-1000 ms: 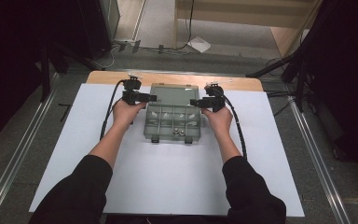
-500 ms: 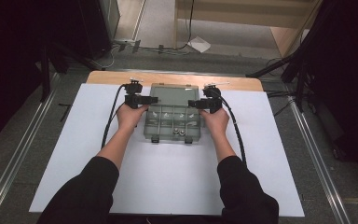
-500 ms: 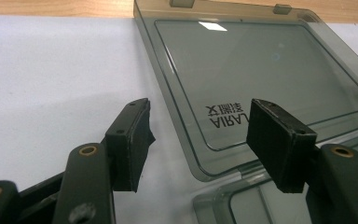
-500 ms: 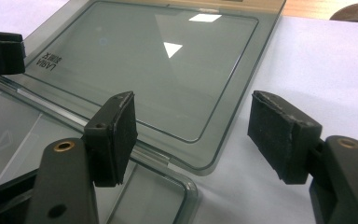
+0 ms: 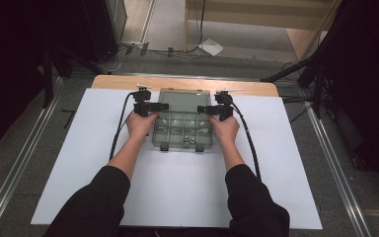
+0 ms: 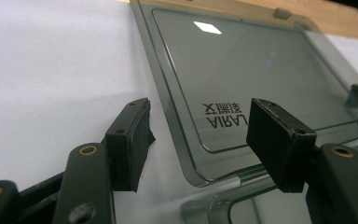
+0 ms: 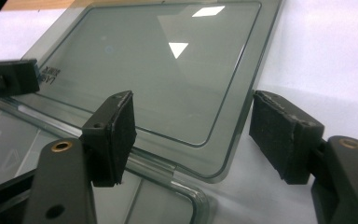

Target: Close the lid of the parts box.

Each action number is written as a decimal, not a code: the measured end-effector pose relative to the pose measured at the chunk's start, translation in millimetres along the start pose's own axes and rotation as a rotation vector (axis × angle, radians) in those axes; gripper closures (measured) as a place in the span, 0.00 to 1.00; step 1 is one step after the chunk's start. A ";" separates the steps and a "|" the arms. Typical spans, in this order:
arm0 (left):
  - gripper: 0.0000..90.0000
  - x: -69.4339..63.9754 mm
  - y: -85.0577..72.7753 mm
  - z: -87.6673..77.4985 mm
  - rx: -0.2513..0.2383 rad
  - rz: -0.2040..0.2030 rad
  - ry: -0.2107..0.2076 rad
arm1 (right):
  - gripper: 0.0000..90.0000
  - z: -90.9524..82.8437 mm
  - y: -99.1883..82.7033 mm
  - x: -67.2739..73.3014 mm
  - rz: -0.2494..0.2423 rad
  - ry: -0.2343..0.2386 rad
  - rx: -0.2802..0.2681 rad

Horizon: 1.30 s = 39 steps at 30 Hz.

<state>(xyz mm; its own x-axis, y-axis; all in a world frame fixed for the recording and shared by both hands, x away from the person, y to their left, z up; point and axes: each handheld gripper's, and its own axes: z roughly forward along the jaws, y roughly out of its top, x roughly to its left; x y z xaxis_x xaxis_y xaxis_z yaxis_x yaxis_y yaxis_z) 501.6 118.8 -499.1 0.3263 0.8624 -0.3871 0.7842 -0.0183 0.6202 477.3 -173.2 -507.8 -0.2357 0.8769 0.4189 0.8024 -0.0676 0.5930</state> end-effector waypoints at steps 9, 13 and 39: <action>0.45 -3.0 -1.3 2.2 -0.001 -0.004 -0.020 | 0.39 2.4 0.0 -2.1 0.025 0.034 0.004; 0.48 -2.0 0.2 1.3 -0.007 -0.020 -0.032 | 0.40 1.4 0.2 -1.5 0.019 0.031 0.011; 0.69 1.2 9.3 -18.0 -0.058 0.058 -0.052 | 0.59 -12.9 7.7 -0.1 -0.016 0.032 -0.049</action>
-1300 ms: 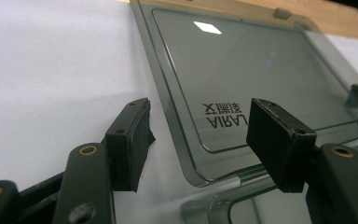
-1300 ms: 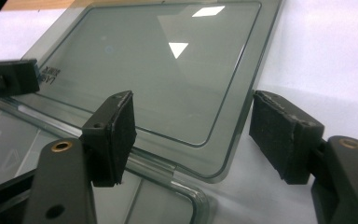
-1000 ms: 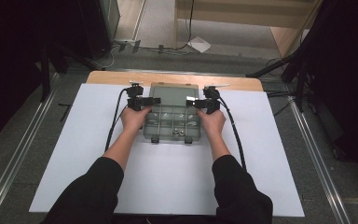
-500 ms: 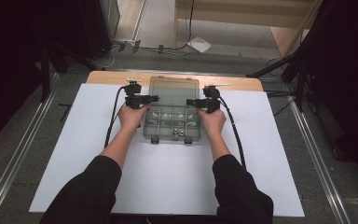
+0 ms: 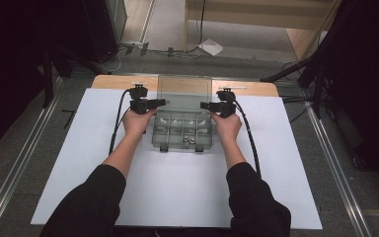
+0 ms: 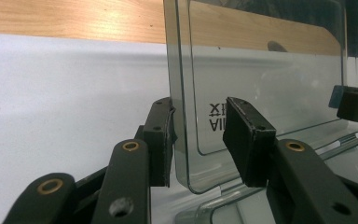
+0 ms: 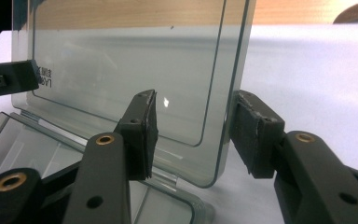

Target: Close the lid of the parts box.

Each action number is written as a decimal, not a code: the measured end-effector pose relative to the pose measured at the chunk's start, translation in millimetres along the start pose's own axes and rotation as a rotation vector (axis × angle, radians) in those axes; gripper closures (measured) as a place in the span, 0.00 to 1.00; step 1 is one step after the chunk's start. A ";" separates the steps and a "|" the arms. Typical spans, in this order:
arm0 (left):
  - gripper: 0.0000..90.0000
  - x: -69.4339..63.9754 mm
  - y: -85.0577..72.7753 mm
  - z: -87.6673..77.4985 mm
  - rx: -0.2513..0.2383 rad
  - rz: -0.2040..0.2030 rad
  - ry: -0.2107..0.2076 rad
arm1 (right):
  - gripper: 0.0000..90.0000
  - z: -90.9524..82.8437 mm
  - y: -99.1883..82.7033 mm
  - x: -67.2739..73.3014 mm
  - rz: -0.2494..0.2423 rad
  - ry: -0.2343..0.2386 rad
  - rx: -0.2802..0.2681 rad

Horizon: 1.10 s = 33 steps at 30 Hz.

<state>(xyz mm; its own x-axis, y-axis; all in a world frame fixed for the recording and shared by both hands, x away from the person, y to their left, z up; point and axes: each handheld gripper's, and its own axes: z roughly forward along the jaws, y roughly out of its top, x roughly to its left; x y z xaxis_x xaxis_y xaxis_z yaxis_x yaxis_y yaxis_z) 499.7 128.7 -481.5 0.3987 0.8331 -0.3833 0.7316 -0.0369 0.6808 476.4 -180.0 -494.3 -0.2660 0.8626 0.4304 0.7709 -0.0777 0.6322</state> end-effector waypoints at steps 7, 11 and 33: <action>0.69 -3.2 1.9 -3.7 -0.007 0.044 0.003 | 0.60 -6.5 9.0 4.6 -0.033 -0.015 -0.023; 0.69 -4.1 5.8 -7.6 -0.015 0.054 -0.001 | 0.60 -10.3 13.6 7.7 -0.059 -0.018 -0.028; 0.67 -6.5 16.7 -20.3 -0.019 0.105 -0.022 | 0.66 -25.3 22.3 15.2 -0.132 -0.027 -0.055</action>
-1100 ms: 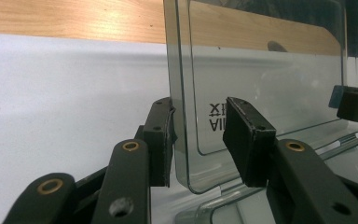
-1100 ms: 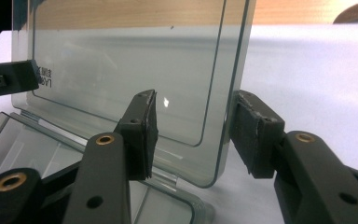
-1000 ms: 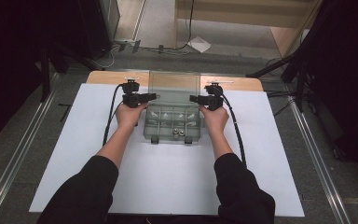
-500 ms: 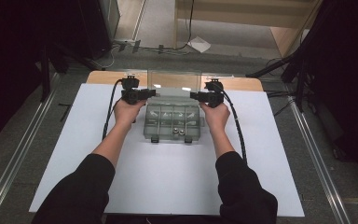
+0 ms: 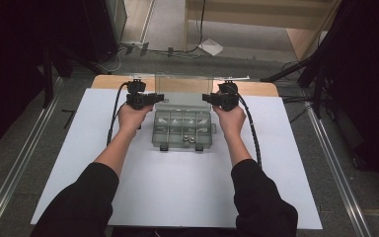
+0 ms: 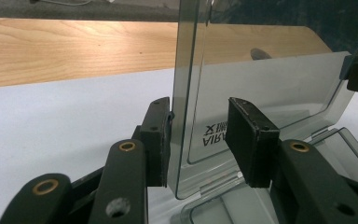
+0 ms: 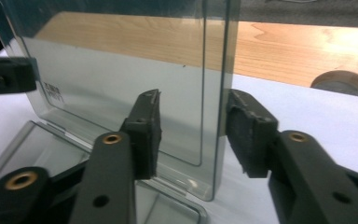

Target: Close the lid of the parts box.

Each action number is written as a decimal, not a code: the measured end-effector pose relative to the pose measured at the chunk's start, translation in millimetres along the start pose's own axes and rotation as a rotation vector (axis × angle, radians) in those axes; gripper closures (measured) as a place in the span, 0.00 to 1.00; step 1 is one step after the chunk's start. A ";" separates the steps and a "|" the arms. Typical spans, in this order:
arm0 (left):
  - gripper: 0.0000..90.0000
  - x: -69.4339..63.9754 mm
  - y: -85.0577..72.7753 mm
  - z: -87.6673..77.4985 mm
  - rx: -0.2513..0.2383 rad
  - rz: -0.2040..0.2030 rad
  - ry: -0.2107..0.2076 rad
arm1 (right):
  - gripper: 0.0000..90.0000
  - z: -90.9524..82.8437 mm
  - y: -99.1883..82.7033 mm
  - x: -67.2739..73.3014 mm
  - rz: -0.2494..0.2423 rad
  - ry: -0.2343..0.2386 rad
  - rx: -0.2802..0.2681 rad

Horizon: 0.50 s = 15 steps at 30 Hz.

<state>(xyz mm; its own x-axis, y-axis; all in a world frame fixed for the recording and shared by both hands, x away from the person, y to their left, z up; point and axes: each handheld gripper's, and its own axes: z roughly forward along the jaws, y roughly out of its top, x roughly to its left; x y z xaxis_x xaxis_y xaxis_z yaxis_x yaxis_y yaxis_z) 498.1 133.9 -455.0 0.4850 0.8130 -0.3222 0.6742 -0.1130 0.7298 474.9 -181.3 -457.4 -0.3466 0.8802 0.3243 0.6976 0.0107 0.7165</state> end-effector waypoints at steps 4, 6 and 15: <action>0.67 -1.8 1.3 -1.8 0.011 0.027 0.006 | 0.70 -2.5 0.0 0.1 -0.010 -0.007 0.008; 0.67 -2.9 2.7 -2.9 0.017 0.039 0.007 | 0.72 -3.6 0.1 0.7 -0.017 -0.014 0.009; 0.67 -3.3 6.9 -6.4 0.037 0.054 0.005 | 0.79 -6.3 0.7 0.5 -0.038 -0.033 0.020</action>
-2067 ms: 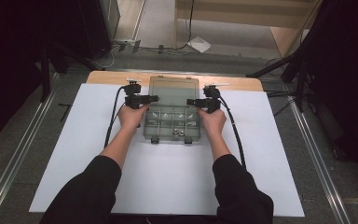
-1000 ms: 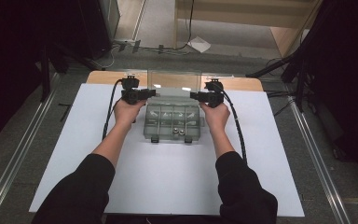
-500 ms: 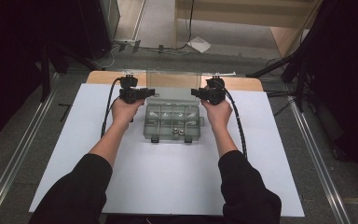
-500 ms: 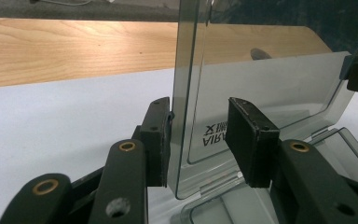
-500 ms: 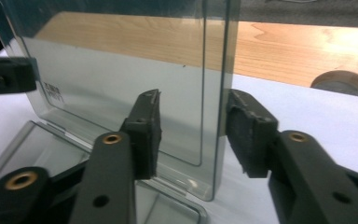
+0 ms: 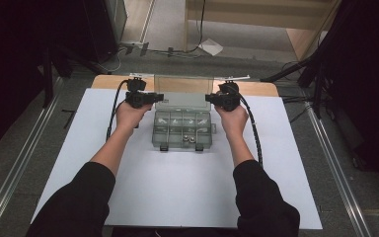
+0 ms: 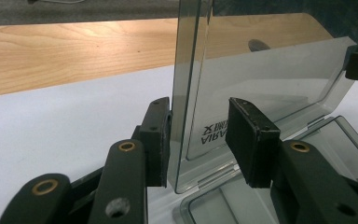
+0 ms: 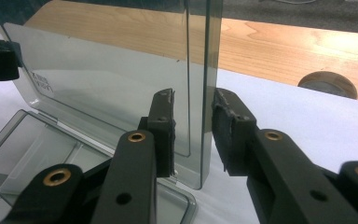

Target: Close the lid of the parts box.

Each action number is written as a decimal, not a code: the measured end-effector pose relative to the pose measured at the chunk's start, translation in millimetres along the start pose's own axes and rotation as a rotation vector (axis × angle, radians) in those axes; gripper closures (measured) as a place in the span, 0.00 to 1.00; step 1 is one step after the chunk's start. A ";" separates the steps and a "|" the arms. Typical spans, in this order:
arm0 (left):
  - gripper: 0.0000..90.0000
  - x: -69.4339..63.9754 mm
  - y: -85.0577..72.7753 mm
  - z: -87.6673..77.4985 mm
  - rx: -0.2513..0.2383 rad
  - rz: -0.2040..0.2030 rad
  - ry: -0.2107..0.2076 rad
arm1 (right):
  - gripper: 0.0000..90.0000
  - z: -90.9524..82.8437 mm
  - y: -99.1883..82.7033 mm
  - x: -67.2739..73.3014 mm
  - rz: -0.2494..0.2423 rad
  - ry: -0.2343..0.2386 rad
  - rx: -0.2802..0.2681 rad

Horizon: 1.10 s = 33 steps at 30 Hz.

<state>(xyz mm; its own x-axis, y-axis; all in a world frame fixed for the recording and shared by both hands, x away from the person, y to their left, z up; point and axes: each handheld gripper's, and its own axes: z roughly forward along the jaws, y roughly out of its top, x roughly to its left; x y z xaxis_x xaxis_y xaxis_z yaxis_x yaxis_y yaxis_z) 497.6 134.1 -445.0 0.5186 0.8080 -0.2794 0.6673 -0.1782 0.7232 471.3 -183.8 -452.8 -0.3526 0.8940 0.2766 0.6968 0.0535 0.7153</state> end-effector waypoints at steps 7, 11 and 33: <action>0.66 0.5 4.9 -5.4 -0.033 0.007 0.003 | 0.80 -1.1 -0.2 0.0 -0.003 0.005 -0.002; 0.67 0.9 11.8 -10.6 -0.045 0.009 -0.004 | 0.80 -1.7 -0.2 -0.2 -0.004 0.007 0.000; 0.72 0.9 12.8 -18.2 0.018 0.066 -0.048 | 0.69 -16.4 9.0 4.9 -0.035 0.053 -0.054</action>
<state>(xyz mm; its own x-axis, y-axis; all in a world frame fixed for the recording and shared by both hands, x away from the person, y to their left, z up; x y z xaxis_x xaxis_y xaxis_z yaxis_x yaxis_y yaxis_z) 496.9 142.8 -424.5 0.5866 0.7663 -0.2620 0.6399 -0.2402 0.7299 465.6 -186.3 -434.5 -0.4095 0.8673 0.2830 0.6495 0.0593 0.7580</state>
